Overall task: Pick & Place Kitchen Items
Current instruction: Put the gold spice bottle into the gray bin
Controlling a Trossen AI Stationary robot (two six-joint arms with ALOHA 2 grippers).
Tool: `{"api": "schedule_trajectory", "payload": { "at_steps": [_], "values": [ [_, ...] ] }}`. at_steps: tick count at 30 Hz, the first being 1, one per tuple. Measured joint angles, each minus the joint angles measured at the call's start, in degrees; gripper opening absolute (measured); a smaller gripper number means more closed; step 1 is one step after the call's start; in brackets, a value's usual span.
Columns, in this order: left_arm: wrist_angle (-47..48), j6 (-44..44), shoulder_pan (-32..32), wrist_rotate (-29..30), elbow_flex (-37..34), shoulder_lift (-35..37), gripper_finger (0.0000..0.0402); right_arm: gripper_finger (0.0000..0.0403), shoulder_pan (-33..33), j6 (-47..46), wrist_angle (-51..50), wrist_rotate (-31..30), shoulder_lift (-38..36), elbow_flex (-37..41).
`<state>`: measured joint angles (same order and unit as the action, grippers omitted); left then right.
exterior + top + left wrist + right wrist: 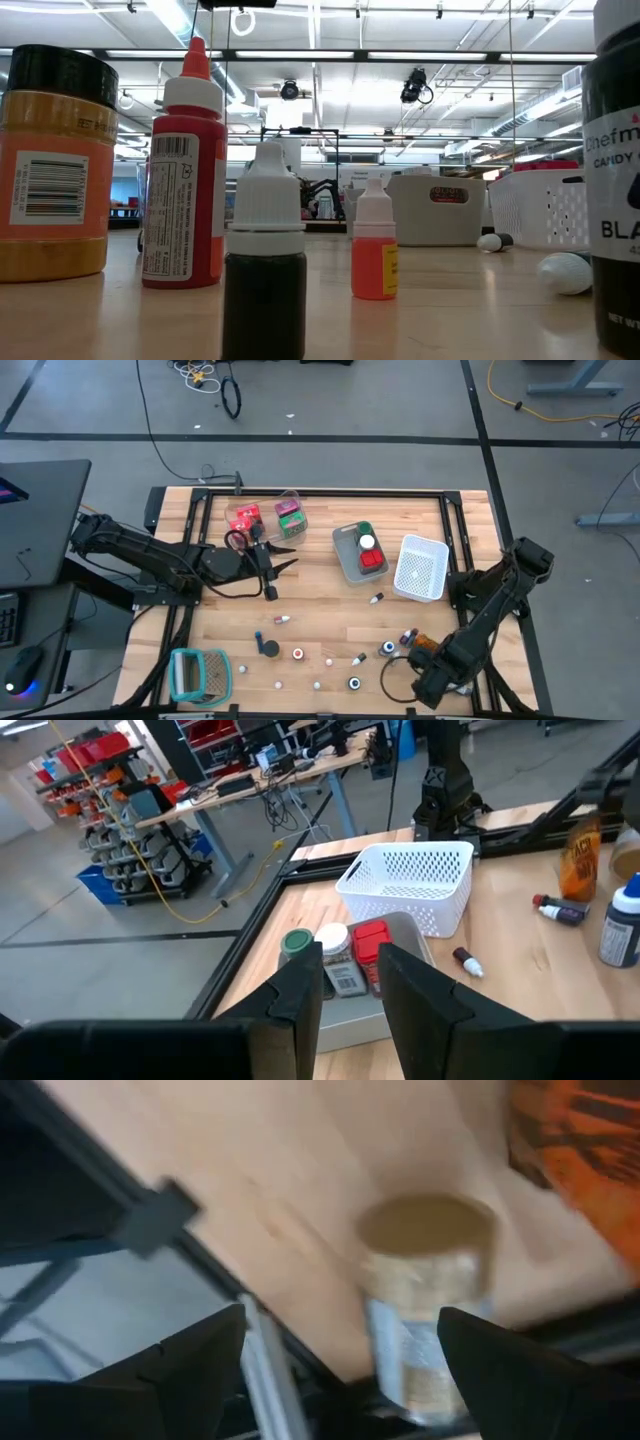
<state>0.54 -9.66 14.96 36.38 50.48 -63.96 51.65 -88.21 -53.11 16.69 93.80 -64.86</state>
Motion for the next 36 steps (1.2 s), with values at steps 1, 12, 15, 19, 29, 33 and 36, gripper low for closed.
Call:
{"api": "schedule_trajectory", "payload": {
  "at_steps": [1, 12, 15, 19, 29, 33, 36],
  "values": [
    [0.02, -0.42, 0.0, 0.01, 0.0, 0.0, 0.0109, 0.0343, 0.61, -1.12, -1.17, 0.06, 0.0, 0.0],
    [0.0, -1.47, 0.0, 0.0, 0.0, 0.0, 0.0109, 0.0342, 3.75, -3.15, 4.79, -2.21, -0.01, 6.61],
    [-0.02, -1.49, -0.1, 0.0, 0.0, 0.0, 0.0109, 0.0337, 3.72, -2.83, 5.2, -2.65, -0.2, 8.84],
    [-0.02, -1.06, -0.11, 0.02, 0.0, 0.0, 0.0109, 0.0326, 3.66, 0.4, 7.41, -2.69, -0.28, 10.5],
    [0.0, -0.21, -0.11, 0.0, 0.0, 0.0, 0.0109, 0.0324, 5.57, 18.24, 9.04, -7.86, 0.08, 11.58],
    [0.01, -0.18, -0.11, 0.0, 0.0, 0.0, 0.0109, 0.0324, 6.91, 22.1, 10.62, -8.94, 0.17, 13.27],
    [0.01, -0.19, -0.11, 0.0, 0.0, 0.0, 0.0109, 0.0324, 7.16, 20.2, 11.57, -8.73, 0.15, 15.27]
  ]
}}
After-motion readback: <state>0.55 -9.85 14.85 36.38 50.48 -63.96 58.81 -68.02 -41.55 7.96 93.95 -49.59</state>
